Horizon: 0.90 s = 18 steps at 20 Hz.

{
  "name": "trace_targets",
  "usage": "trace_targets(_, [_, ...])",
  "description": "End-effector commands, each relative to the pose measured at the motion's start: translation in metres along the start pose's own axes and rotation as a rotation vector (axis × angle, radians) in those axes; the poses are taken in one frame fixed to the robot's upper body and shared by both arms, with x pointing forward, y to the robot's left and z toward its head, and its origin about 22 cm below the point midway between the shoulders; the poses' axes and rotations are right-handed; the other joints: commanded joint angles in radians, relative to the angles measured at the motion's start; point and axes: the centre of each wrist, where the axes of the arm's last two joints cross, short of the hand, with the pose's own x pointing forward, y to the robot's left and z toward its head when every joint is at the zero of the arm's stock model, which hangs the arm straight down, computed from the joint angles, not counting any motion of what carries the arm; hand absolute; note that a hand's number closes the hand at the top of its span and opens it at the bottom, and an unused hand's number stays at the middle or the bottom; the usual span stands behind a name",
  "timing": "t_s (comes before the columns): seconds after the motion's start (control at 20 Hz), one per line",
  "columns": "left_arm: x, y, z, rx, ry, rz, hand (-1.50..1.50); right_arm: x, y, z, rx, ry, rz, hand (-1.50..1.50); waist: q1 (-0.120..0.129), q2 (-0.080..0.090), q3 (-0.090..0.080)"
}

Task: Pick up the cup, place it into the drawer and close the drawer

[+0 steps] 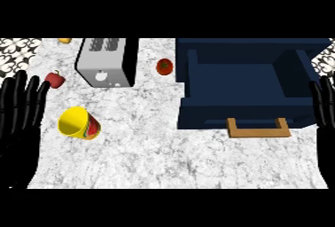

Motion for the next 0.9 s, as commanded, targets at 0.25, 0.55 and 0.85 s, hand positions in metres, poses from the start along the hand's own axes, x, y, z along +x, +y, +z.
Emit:
trace_targets(0.25, [-0.005,0.035,-0.002,-0.352,0.011,0.213,-1.5,0.01,0.006,0.007,0.038,-0.024,-0.021,-1.5,0.009,-0.032,0.02])
trace_targets(0.55, [-0.036,0.067,0.01,-0.246,0.19,0.373,-1.5,-0.006,-0.002,-0.015,0.158,0.057,0.058,-1.5,0.016,-0.027,0.022])
trace_targets(0.85, [-0.071,0.09,-0.001,-0.213,0.256,0.375,-1.5,-0.006,0.012,-0.018,0.157,0.047,0.021,-1.5,0.011,-0.027,0.022])
